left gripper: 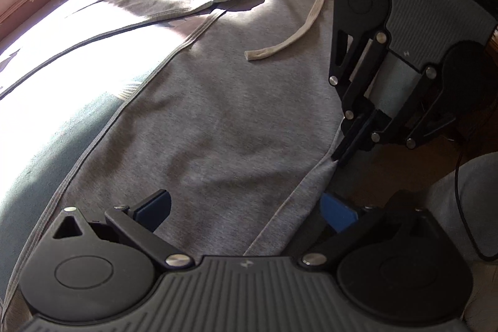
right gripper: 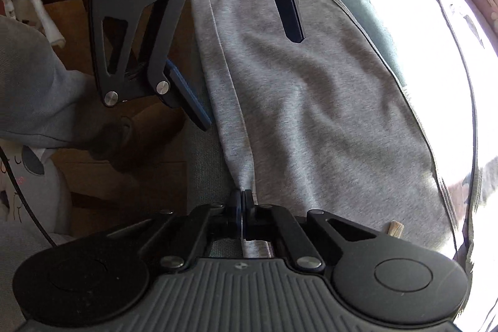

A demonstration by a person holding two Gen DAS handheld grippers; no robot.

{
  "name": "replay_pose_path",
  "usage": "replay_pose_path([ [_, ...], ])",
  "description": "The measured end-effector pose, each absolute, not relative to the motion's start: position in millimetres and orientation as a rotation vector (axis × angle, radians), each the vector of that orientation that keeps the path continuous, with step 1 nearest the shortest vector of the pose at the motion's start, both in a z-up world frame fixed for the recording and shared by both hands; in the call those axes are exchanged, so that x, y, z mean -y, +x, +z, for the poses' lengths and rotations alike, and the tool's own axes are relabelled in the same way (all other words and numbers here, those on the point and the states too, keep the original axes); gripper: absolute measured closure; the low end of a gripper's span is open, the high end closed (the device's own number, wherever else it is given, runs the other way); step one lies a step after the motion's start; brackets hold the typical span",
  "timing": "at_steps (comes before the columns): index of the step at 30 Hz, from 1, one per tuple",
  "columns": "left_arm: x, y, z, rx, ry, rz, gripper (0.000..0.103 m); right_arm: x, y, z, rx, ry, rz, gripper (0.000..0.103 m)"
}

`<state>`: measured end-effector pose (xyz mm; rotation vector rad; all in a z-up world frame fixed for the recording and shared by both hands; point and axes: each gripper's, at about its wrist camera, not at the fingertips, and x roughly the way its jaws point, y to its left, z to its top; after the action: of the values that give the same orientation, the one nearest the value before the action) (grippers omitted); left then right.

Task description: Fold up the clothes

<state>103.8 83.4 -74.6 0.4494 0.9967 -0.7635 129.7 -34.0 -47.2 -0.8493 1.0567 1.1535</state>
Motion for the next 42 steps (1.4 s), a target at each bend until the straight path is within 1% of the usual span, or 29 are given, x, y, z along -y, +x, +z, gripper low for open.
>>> replay_pose_path([
  [2, -85, 104, -77, -1.004, 0.450, -0.750, 0.001, 36, 134, -47, -1.097, -0.799, 1.131, 0.100],
  [3, -86, 104, -76, -1.000, 0.449, -0.744, 0.001, 38, 135, -48, -1.117, -0.774, 1.120, 0.094],
  [4, -86, 105, -75, -0.991, 0.448, -0.728, 0.001, 39, 137, -48, -1.136, -0.748, 1.108, 0.093],
  [6, -88, 108, -75, -0.981, 0.437, -0.697, 0.001, 42, 142, -43, -1.162, -0.676, 1.070, 0.083],
  [8, -89, 113, -77, -0.982, 0.423, -0.663, 0.001, 47, 150, -36, -1.174, -0.588, 1.002, 0.075],
  [10, -90, 117, -83, -0.997, 0.444, -0.613, 0.001, 58, 156, -30, -1.188, -0.507, 0.878, 0.074],
  [11, -92, 118, -87, -1.011, 0.458, -0.596, 0.001, 65, 160, -28, -1.194, -0.478, 0.804, 0.071],
  [14, -107, 117, -95, -1.044, 0.461, -0.547, 0.001, 94, 168, -27, -1.223, -0.377, 0.571, 0.064],
  [17, -136, 122, -98, -1.145, 0.345, -0.467, 0.000, 126, 171, -40, -1.289, -0.275, 0.355, 0.063],
  [18, -145, 122, -98, -1.164, 0.319, -0.437, 0.000, 138, 172, -48, -1.319, -0.213, 0.291, 0.060],
  [19, -150, 122, -97, -1.169, 0.333, -0.414, 0.000, 148, 172, -58, -1.364, -0.126, 0.259, 0.059],
  [20, -154, 121, -95, -1.176, 0.355, -0.402, 0.000, 150, 169, -61, -1.359, -0.064, 0.252, 0.046],
  [21, -158, 120, -92, -1.186, 0.390, -0.387, 0.000, 145, 168, -61, -1.362, -0.034, 0.279, 0.036],
  [22, -159, 120, -89, -1.196, 0.429, -0.370, 0.000, 136, 166, -60, -1.379, -0.034, 0.322, 0.031],
  [23, -160, 121, -87, -1.206, 0.468, -0.353, 0.000, 128, 165, -59, -1.388, -0.044, 0.366, 0.028],
  [26, -155, 122, -72, -1.154, 0.557, -0.366, 0.002, 113, 157, -46, -1.366, -0.074, 0.463, 0.030],
  [29, -141, 130, -61, -1.096, 0.557, -0.419, 0.002, 129, 162, -31, -1.299, -0.079, 0.363, 0.030],
  [36, -93, 153, -68, -1.021, 0.485, -0.534, 0.002, 208, 198, -46, -1.237, -0.128, 0.010, 0.030],
  [38, -92, 156, -76, -1.051, 0.472, -0.535, 0.002, 215, 199, -57, -1.252, -0.111, -0.003, 0.029],
  [40, -97, 159, -88, -1.109, 0.458, -0.505, 0.000, 219, 196, -66, -1.255, -0.061, -0.021, 0.023],
  [42, -122, 163, -91, -1.169, 0.344, -0.439, 0.000, 223, 193, -69, -1.263, -0.014, -0.031, 0.011],
])
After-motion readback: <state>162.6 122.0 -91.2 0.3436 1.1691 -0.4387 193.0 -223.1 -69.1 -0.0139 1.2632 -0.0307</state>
